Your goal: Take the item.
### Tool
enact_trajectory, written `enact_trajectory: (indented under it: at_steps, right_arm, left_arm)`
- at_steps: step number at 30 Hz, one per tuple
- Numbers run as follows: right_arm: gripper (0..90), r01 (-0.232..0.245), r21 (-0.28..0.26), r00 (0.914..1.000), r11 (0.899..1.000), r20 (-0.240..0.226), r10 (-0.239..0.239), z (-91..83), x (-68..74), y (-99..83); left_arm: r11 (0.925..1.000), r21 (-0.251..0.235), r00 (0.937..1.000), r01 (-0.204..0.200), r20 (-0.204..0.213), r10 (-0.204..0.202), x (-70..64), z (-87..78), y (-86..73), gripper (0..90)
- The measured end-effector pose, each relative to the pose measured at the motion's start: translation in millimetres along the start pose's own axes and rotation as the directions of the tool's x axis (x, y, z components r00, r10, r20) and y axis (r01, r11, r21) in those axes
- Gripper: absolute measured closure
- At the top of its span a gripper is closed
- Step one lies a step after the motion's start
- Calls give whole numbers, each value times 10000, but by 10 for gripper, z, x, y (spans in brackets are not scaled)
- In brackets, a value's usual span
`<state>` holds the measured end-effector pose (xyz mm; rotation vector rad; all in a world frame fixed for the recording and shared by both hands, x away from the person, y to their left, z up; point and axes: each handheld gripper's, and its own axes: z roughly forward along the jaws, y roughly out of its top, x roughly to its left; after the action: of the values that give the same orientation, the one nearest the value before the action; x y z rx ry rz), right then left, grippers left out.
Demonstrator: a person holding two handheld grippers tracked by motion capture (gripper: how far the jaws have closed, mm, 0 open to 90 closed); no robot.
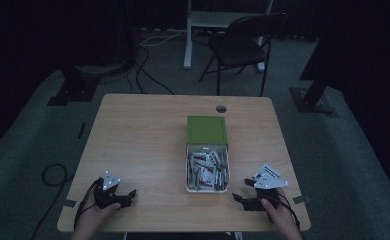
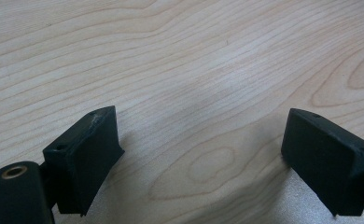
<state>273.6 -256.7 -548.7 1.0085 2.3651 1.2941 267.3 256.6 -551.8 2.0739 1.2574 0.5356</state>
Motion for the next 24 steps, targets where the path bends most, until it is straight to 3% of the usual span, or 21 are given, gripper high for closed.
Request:
enact_trajectory:
  at_steps: [2, 3, 7, 12, 13, 15, 18, 19, 21, 24]
  right_arm:
    - [210, 63, 60, 10000, 10000, -34, -63, 13, 4, -7]
    - [206, 541, 330, 9985, 9980, -73, -539, 34, 13, -24]
    - [196, 970, 480, 9947, 9941, -402, -951, 53, 30, -21]
    - [196, 1184, 892, 9921, 9890, -521, -1141, 86, 40, -11]
    - [161, 1165, 1348, 9917, 9840, -695, -1079, 103, 54, -20]
    - [147, 1292, 1408, 9898, 9816, -774, -1192, 108, 58, -19]
    - [137, 1269, 1431, 9907, 9815, -669, -1183, 112, 61, -19]
    - [137, 1270, 1496, 9917, 9806, -364, -1229, 117, 77, -19]
    - [131, 1412, 1559, 9900, 9776, -243, -1391, 122, 94, -20]
    - [130, 1388, 1565, 9903, 9779, -247, -1367, 123, 96, -19]
  left_arm:
    - [10000, 3, 10000, 5, -6, -5, 0, 0, 0, 121]
    - [10000, 3, 10000, -4, -1, 4, 0, 0, 0, 121]
    - [10000, 2, 10000, -1, 0, 1, 0, 0, 0, 121]
    - [10000, 2, 10000, 3, -3, -3, 0, 0, 0, 120]
    - [10000, 1, 10000, 3, -5, -3, -1, 0, 0, 120]
    - [10000, 2, 10000, 13, -14, -13, -3, 0, 0, 120]
    - [10000, 3, 10000, 22, -21, -22, -5, 0, 1, 120]
    - [10000, 13, 10000, 15, -27, -15, -5, 0, 1, 121]
    - [10000, 15, 10000, 15, -33, -15, -8, 1, 2, 120]
    - [10000, 26, 10000, -49, 10, 49, -17, 5, 9, 120]
